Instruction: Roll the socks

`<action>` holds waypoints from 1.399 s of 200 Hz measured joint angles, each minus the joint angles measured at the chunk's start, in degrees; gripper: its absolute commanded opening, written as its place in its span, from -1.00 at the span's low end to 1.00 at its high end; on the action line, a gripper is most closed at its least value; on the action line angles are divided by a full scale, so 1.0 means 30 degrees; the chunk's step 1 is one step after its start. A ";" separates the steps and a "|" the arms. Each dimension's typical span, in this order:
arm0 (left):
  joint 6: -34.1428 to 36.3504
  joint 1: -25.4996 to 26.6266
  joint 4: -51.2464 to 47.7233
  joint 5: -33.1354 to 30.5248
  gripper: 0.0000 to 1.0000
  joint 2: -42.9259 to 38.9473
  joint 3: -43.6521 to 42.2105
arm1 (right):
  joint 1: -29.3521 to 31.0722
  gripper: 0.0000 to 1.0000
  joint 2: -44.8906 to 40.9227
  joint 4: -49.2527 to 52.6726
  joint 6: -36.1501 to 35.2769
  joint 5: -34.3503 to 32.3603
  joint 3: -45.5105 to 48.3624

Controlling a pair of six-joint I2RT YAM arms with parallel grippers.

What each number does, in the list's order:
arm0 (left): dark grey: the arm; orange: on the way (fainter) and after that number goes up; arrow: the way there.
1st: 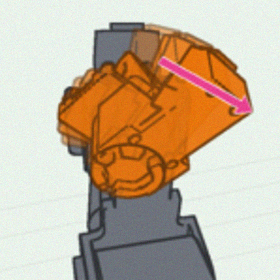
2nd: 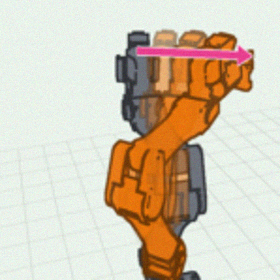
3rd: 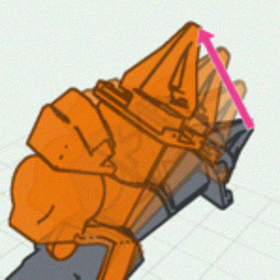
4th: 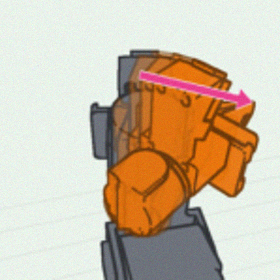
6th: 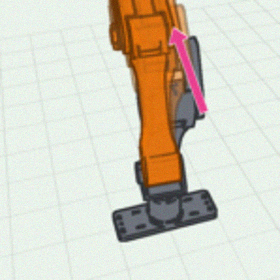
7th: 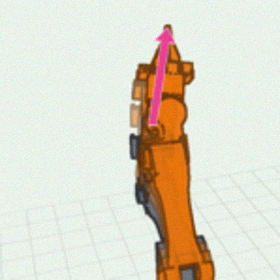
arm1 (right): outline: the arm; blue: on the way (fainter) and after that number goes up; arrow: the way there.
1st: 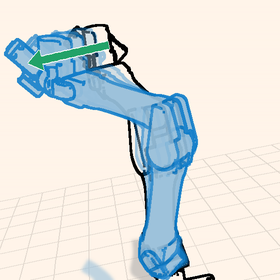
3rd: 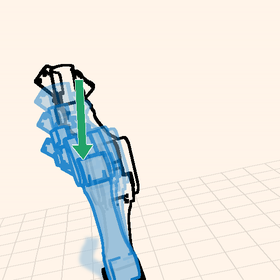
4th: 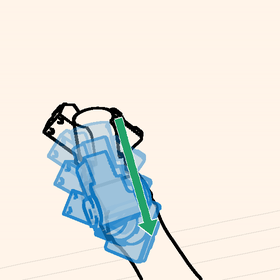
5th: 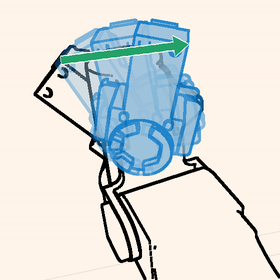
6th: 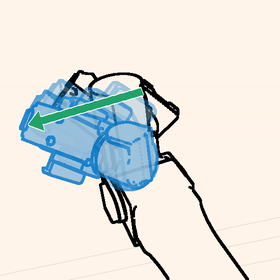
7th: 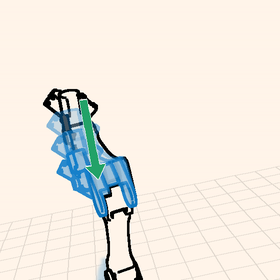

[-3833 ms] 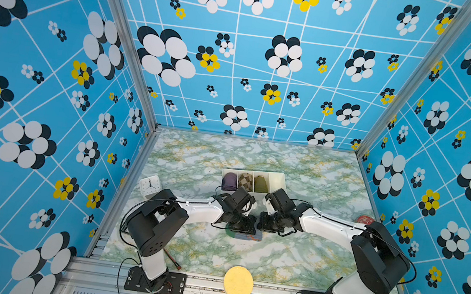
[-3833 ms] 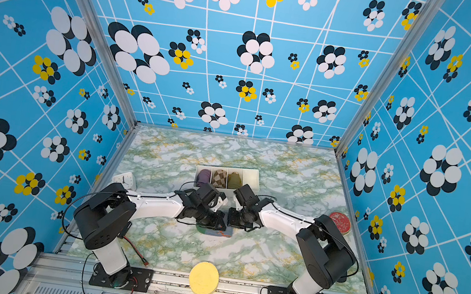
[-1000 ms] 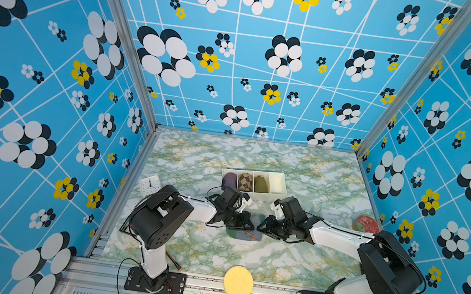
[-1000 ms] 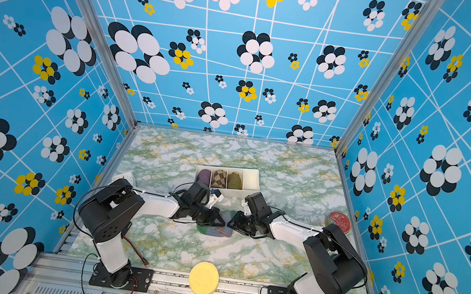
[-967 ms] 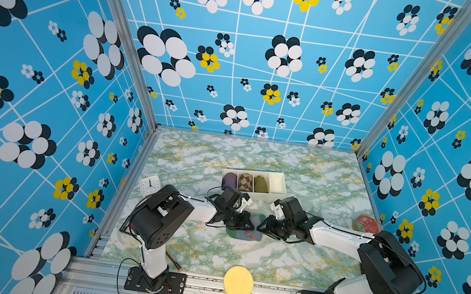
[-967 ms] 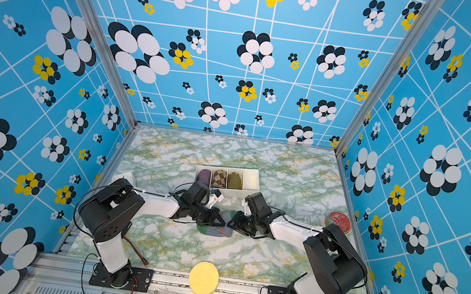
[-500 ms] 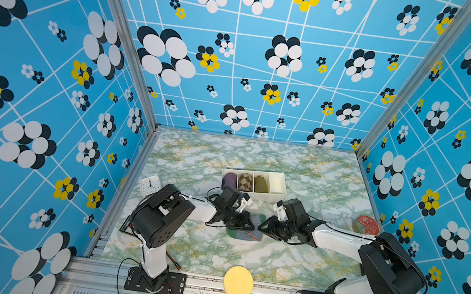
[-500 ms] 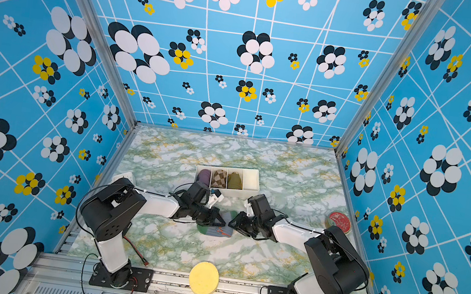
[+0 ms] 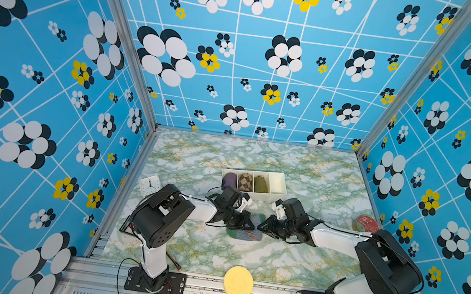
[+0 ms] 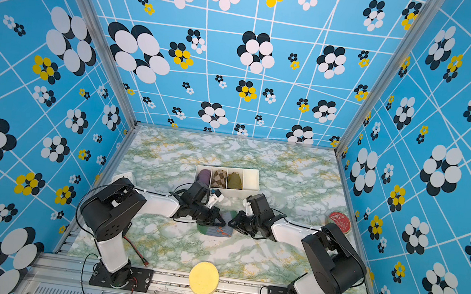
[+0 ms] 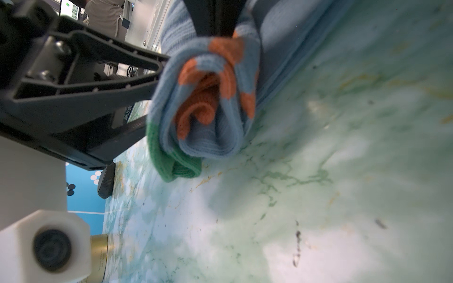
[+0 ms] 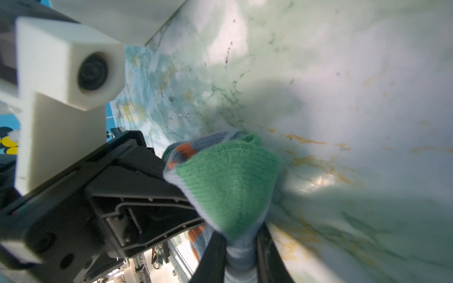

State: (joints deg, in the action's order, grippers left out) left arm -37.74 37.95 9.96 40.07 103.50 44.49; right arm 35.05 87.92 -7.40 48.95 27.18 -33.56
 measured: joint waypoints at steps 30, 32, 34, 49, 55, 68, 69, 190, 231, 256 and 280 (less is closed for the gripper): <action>0.0204 0.0109 -0.0801 -0.0270 -1.00 0.0000 0.0415 | 0.0080 -0.86 0.0000 0.0831 -0.0219 -0.0160 -0.0466; 0.0248 0.0109 -0.0874 -0.0284 -1.00 0.0000 0.0444 | 0.0109 -0.88 0.0000 0.0911 -0.0189 -0.0182 -0.0525; 0.0248 0.0109 -0.0903 -0.0299 -1.00 0.0000 0.0459 | 0.0131 -0.89 0.0000 0.1005 -0.0270 -0.0233 -0.0583; 0.0364 0.0146 -0.1268 -0.0430 -1.00 -0.0015 0.0627 | 0.0372 -0.98 0.0000 0.1770 -0.0568 -0.0699 -0.1013; 0.0401 0.0160 -0.1399 -0.0488 -1.00 -0.0022 0.0685 | 0.0495 -0.99 0.0000 0.2142 -0.0707 -0.0925 -0.1224; 0.0488 0.0240 -0.1712 -0.0656 -1.00 -0.0051 0.0831 | 0.0780 -1.00 0.0000 0.2958 -0.1078 -0.1494 -0.1690; 0.0503 0.0248 -0.1756 -0.0678 -1.00 -0.0058 0.0852 | 0.0823 -1.00 0.0000 0.3089 -0.1137 -0.1566 -0.1756; 0.1464 0.0627 -0.6309 -0.3657 -0.78 -0.1188 0.1836 | 0.2572 -1.00 0.0109 0.9508 -0.3577 -0.5537 -0.5566; 0.1428 0.0627 -0.7198 -0.4320 -0.78 -0.2011 0.1836 | 0.2732 -1.00 0.0350 1.0586 -0.3774 -0.6098 -0.6251; 0.1297 0.0627 -0.7366 -0.4452 -0.78 -0.2433 0.1836 | 0.2951 -1.00 0.0663 1.1074 -0.3985 -0.6448 -0.6594; 0.0998 0.0663 -0.7300 -0.4524 -0.78 -0.3242 0.1836 | 0.3220 -1.00 0.1027 1.1475 -0.4138 -0.6688 -0.6958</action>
State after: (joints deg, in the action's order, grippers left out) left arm -34.74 39.94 -11.94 26.50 93.78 50.00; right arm 44.71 91.00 27.03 36.53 7.11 -54.43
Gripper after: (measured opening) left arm 0.110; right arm 0.110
